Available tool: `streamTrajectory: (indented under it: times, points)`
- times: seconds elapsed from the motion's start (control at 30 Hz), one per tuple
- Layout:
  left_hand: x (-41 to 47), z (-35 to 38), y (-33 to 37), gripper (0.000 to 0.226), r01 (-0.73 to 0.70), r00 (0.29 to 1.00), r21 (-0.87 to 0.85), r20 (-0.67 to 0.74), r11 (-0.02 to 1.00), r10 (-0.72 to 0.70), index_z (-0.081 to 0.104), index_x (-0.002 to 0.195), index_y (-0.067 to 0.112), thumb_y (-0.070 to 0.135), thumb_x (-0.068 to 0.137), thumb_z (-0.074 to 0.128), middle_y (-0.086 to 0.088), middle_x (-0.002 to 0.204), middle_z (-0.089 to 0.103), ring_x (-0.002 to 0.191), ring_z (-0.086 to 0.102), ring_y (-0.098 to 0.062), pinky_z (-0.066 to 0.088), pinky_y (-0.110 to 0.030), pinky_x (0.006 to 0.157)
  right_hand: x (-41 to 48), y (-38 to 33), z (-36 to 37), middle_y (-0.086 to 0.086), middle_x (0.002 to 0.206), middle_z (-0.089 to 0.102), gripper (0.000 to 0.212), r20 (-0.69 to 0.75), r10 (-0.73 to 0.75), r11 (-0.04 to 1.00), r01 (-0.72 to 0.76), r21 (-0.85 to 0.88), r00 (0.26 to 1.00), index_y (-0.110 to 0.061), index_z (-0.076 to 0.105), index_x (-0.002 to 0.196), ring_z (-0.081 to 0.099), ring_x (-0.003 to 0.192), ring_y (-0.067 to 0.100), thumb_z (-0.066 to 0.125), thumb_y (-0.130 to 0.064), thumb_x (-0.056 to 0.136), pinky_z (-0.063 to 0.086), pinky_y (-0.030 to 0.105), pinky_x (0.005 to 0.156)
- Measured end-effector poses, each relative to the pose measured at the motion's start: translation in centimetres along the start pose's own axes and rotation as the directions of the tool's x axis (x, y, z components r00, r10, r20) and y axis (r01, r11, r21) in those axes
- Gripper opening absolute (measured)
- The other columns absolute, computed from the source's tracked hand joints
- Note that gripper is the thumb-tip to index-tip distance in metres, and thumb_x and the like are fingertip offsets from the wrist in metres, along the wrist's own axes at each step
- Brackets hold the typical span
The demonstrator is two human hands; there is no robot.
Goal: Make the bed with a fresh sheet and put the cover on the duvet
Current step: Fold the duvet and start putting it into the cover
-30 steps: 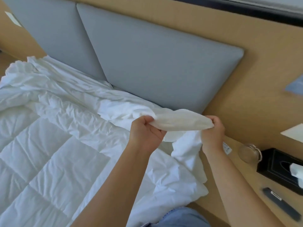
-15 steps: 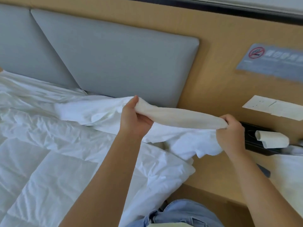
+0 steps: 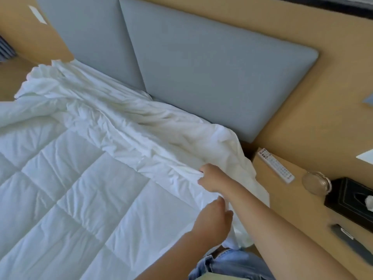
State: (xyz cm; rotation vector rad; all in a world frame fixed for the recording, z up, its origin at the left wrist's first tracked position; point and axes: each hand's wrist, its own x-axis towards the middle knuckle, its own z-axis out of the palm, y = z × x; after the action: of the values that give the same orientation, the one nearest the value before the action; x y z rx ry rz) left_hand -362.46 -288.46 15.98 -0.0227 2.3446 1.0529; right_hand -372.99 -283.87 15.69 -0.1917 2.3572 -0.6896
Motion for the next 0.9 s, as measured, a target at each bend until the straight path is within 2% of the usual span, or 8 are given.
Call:
streamTrajectory:
  times: [0.1, 0.17, 0.23, 0.33, 0.5, 0.63, 0.77, 0.9]
  points:
    - [-0.1, -3.2, -2.5, 0.013, 0.084, 0.992, -0.402, -0.053, 0.912, -0.115, 0.057, 0.101, 0.016, 0.023, 0.09, 0.055, 0.003, 0.087, 0.059, 0.075, 0.055, -0.011, 0.043, -0.022, 0.067, 0.2, -0.6, 0.2, -0.006, 0.065, 0.039, 0.032, -0.172, -0.068, 0.979, 0.099, 0.18, 0.983, -0.019, 0.034, 0.065, 0.04, 0.063, 0.014, 0.044, -0.012, 0.094, 0.03, 0.025, 0.054]
    - [0.5, -6.4, -4.1, 0.026, 0.101, 0.951, -0.758, -0.117, 0.644, -0.286, 0.059, 0.109, 0.019, 0.022, 0.084, 0.061, 0.0, 0.093, 0.064, 0.078, 0.06, -0.012, 0.047, -0.025, 0.07, -0.6, -0.7, -0.3, -0.008, 0.066, 0.046, 0.026, -0.205, -0.147, 0.93, 0.206, 0.303, 0.968, -0.019, 0.045, 0.07, 0.042, 0.06, 0.008, 0.045, -0.017, 0.096, 0.033, 0.019, 0.054]
    - [1.8, -9.1, -5.7, 0.042, 0.019, 0.891, -0.921, -0.161, 0.389, -0.425, 0.048, 0.125, 0.018, 0.03, 0.087, 0.061, -0.002, 0.1, 0.064, 0.083, 0.063, -0.015, 0.05, -0.028, 0.069, -1.4, -0.6, -0.5, -0.001, 0.071, 0.052, 0.02, -0.107, -0.215, 0.92, 0.238, 0.312, 0.971, -0.007, 0.055, 0.082, 0.046, 0.063, 0.01, 0.046, -0.019, 0.096, 0.036, 0.021, 0.058]
    - [3.9, -11.7, -7.3, 0.055, -0.059, 0.834, -0.963, -0.192, 0.263, -0.517, 0.034, 0.139, 0.014, 0.032, 0.092, 0.058, -0.009, 0.112, 0.061, 0.087, 0.066, -0.021, 0.054, -0.03, 0.065, -2.0, -0.3, -0.4, -0.002, 0.07, 0.045, 0.022, 0.127, -0.259, 0.956, 0.235, 0.178, 0.957, -0.008, 0.048, 0.08, 0.041, 0.065, 0.011, 0.046, -0.022, 0.097, 0.032, 0.029, 0.062]
    - [5.0, -11.9, -7.8, 0.046, -0.035, 0.738, -0.828, -0.399, 0.56, -0.544, 0.052, 0.127, 0.019, 0.004, 0.085, 0.041, -0.009, 0.075, 0.058, 0.061, 0.056, -0.02, 0.05, -0.023, 0.05, -0.2, -1.6, -1.1, -0.009, 0.086, 0.044, 0.014, 0.067, -0.291, 0.953, 0.296, -0.072, 0.954, -0.023, 0.05, 0.076, 0.048, 0.075, 0.012, 0.054, -0.021, 0.09, 0.037, 0.022, 0.065]
    - [4.2, -11.4, -7.9, 0.048, -0.106, 0.778, -0.724, -0.487, 0.681, -0.396, 0.056, 0.124, 0.03, 0.007, 0.085, 0.04, 0.001, 0.059, 0.054, 0.055, 0.055, -0.015, 0.054, -0.03, 0.057, 2.3, -5.7, 0.0, -0.009, 0.098, 0.058, 0.021, -0.073, -0.16, 0.912, 0.176, 0.372, 0.984, -0.017, 0.061, 0.1, 0.058, 0.091, 0.01, 0.062, -0.031, 0.085, 0.048, 0.026, 0.08]
    - [3.5, -11.4, -8.8, 0.053, -0.095, 0.754, -0.652, -0.541, 0.752, -0.373, 0.032, 0.142, 0.039, 0.019, 0.094, 0.045, 0.02, 0.049, 0.049, 0.051, 0.049, 0.005, 0.04, -0.009, 0.053, 4.6, -9.5, 1.3, 0.002, 0.081, 0.065, 0.024, 0.12, -0.038, 0.853, -0.031, 0.521, 0.992, -0.008, 0.06, 0.083, 0.06, 0.07, 0.013, 0.057, -0.031, 0.091, 0.047, 0.022, 0.063]
    - [2.4, -11.5, -9.6, 0.061, -0.131, 0.767, -0.669, -0.536, 0.732, -0.352, 0.034, 0.144, 0.03, 0.017, 0.089, 0.056, 0.018, 0.058, 0.052, 0.058, 0.052, 0.003, 0.045, -0.013, 0.062, 5.4, -10.6, 2.2, 0.007, 0.077, 0.067, 0.017, 0.151, -0.01, 0.819, -0.079, 0.568, 0.988, -0.01, 0.06, 0.077, 0.061, 0.06, 0.014, 0.049, -0.01, 0.09, 0.044, 0.017, 0.046]
